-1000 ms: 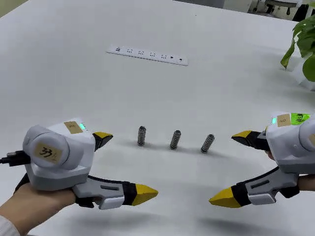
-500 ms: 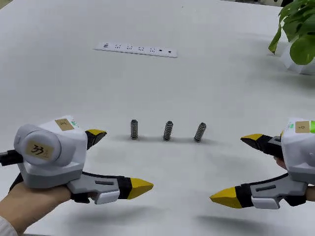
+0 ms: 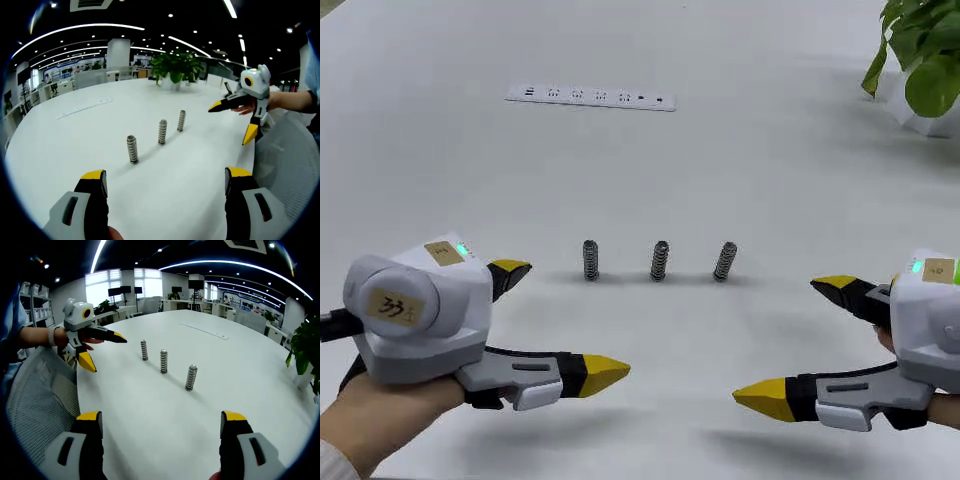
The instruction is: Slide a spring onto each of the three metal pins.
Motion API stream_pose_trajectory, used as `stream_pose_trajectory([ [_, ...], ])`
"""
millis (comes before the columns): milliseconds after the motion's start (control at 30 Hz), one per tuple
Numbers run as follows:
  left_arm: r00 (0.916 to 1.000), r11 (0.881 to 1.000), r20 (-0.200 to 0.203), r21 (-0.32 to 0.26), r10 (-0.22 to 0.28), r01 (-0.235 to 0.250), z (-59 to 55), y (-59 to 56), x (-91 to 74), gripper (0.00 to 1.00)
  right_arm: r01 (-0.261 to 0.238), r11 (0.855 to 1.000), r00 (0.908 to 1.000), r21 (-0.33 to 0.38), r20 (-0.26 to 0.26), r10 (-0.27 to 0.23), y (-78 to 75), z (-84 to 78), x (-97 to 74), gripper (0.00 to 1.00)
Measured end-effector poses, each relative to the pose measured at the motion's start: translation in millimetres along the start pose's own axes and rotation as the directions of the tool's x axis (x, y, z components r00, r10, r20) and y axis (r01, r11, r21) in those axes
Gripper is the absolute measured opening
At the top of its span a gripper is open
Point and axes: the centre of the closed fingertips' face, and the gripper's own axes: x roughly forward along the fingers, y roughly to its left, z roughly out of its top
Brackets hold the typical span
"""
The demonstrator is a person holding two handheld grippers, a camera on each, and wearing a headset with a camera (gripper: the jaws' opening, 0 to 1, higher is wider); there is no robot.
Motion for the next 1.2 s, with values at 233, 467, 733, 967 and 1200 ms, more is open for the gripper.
stream_pose_trajectory([
  [233, 1.0000, 1.000, 0.002, -0.007, 0.004, -0.004, -0.7, 1.9, 0.6, 1.00, 0.033, 0.999, 0.9992, 0.007, 0.020, -0.033, -0.6, -1.9, -1.7, 0.99],
  [467, 1.0000, 1.000, -0.005, -0.005, 0.003, -0.003, -2.8, 1.1, 0.7, 1.00, 0.079, 0.997, 0.9958, 0.028, 0.045, -0.080, -8.3, 1.8, -7.3, 0.99],
  [733, 1.0000, 1.000, -0.007, -0.010, -0.003, 0.002, -4.5, 0.1, 1.8, 1.00, 0.067, 0.997, 0.9971, 0.040, 0.032, -0.068, -1.9, -3.9, -4.5, 0.99],
  [967, 0.9998, 1.000, -0.016, -0.012, -0.009, 0.009, -7.6, -0.4, 3.4, 1.00, 0.064, 0.997, 0.9973, 0.052, 0.034, -0.066, -2.6, -3.7, -3.8, 0.99],
  [1200, 0.9998, 1.000, -0.017, -0.013, -0.012, 0.012, -7.9, -1.2, 4.0, 1.00, 0.057, 0.997, 0.9979, 0.049, 0.028, -0.058, 1.0, -5.2, -1.7, 0.99],
])
